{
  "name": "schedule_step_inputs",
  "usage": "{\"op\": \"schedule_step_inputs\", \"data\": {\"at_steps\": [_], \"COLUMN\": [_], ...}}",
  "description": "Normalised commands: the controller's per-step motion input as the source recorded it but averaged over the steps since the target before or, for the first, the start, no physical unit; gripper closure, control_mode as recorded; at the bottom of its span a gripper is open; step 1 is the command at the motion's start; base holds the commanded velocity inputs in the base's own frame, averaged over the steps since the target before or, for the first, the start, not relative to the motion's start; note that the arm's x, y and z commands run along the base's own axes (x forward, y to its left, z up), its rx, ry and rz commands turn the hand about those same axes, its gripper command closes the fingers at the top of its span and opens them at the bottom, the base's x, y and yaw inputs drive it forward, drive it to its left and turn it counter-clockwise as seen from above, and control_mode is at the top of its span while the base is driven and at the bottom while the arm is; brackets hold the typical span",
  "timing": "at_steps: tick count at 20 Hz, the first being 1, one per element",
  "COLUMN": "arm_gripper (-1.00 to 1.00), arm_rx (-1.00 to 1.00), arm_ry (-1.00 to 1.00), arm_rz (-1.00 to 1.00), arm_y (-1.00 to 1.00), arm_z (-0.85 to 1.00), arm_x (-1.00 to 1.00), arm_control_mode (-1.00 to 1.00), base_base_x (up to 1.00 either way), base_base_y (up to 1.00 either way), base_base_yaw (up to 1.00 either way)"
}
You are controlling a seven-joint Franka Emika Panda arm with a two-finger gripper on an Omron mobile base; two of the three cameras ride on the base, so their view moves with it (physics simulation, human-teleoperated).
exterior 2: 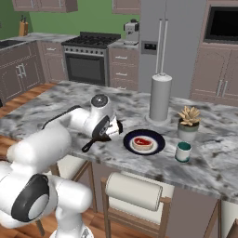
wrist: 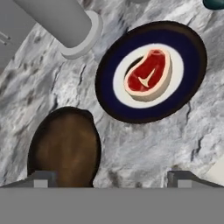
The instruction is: Pick up the pan with the steak in it and place it on the dining table. Then place the steak on the plate.
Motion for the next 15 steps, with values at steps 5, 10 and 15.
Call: {"op": "schedule_step_inputs", "data": {"at_steps": [5,10,15], "arm_gripper": [-1.00,-1.00,-1.00], "arm_rx": [-0.06,0.00,0.00], "arm_ry": [-0.28,-0.50,-0.50], "arm_rz": [0.06,0.03,0.02], "arm_y": [0.54,0.11,0.04], "arm_z": [0.45,0.19,0.21], "arm_x": [-0.39,-0.42,-0.49], "arm_control_mode": [-1.00,-1.00,-1.00], "base_base_x": [0.00,0.00,0.00], "base_base_y": [0.00,0.00,0.00], "base_base_yaw": [0.00,0.00,0.00]}}
